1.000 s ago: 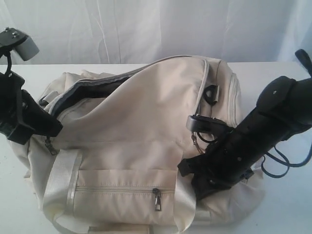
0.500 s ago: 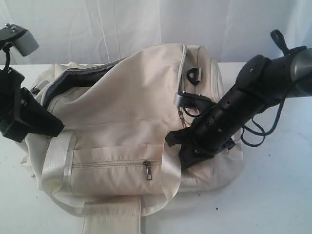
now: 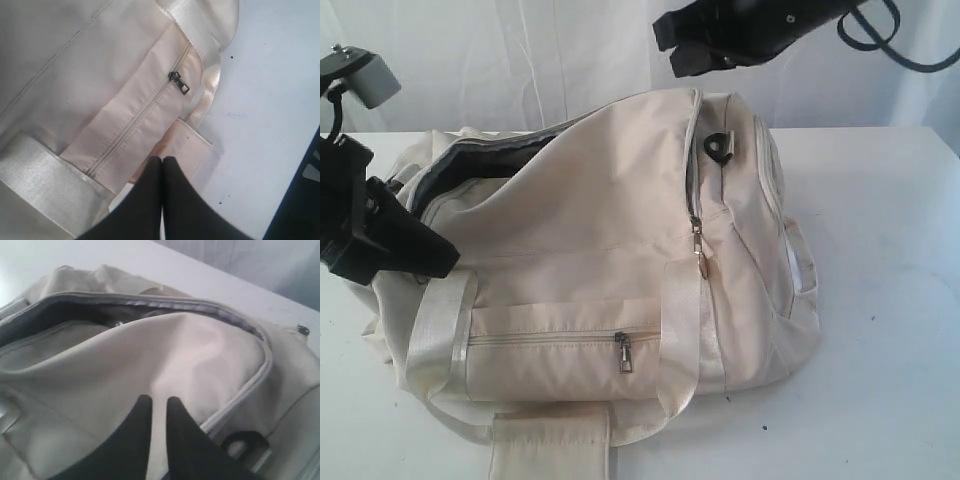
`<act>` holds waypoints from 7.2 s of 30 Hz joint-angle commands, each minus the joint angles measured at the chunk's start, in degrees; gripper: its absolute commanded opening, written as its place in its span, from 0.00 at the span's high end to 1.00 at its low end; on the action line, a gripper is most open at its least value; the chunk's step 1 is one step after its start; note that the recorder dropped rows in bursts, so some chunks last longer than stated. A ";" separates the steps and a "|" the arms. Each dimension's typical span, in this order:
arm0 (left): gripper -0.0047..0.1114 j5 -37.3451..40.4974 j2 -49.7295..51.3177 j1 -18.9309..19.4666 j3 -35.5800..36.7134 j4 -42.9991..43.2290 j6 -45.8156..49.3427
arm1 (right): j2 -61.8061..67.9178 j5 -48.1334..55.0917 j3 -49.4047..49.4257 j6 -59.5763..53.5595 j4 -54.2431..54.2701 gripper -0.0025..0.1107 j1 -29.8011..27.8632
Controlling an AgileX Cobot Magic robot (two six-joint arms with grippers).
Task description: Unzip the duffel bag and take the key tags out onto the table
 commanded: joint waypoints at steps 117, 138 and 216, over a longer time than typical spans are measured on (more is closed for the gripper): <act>0.96 2.54 -4.75 -0.42 -2.68 1.79 -2.73 | 4.97 0.81 4.80 5.79 -11.79 0.85 12.43; 0.96 2.90 -4.75 -0.42 -2.68 1.33 -2.73 | 13.93 16.88 4.80 -12.68 14.79 0.85 16.68; 0.96 -0.76 7.54 -0.42 0.89 5.97 -4.96 | 12.33 -4.44 -0.18 16.13 -25.97 0.85 14.26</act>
